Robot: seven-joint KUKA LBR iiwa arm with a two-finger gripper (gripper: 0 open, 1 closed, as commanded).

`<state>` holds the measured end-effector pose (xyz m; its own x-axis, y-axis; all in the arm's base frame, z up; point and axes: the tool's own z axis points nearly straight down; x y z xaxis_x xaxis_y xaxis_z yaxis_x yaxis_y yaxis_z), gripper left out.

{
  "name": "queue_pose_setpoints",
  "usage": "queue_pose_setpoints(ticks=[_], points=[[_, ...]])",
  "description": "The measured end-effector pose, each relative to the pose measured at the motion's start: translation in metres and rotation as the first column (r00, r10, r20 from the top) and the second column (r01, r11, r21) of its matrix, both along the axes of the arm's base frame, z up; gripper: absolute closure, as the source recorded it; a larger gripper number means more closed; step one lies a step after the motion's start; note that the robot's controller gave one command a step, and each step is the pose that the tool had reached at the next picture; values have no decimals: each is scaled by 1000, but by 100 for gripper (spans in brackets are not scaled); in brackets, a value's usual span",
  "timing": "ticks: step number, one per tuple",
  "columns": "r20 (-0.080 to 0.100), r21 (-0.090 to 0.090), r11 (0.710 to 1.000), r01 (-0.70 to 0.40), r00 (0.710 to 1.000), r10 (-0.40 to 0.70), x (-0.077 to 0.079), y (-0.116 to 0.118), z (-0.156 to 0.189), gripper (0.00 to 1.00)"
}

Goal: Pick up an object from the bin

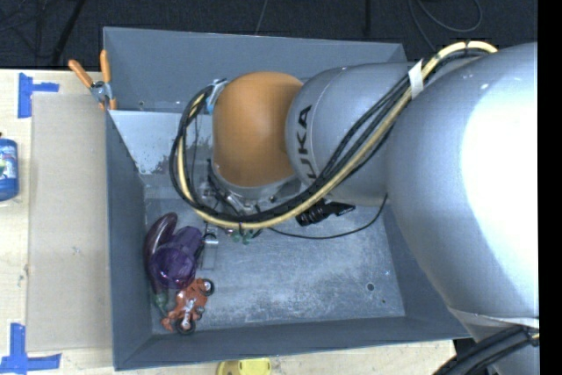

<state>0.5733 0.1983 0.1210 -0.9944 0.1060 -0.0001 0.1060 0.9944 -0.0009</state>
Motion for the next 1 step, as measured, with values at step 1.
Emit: queue_pose_setpoints(ticks=[1], points=[[-7, -1, 999, 47, 999, -47, -25, 17, -34, 0]])
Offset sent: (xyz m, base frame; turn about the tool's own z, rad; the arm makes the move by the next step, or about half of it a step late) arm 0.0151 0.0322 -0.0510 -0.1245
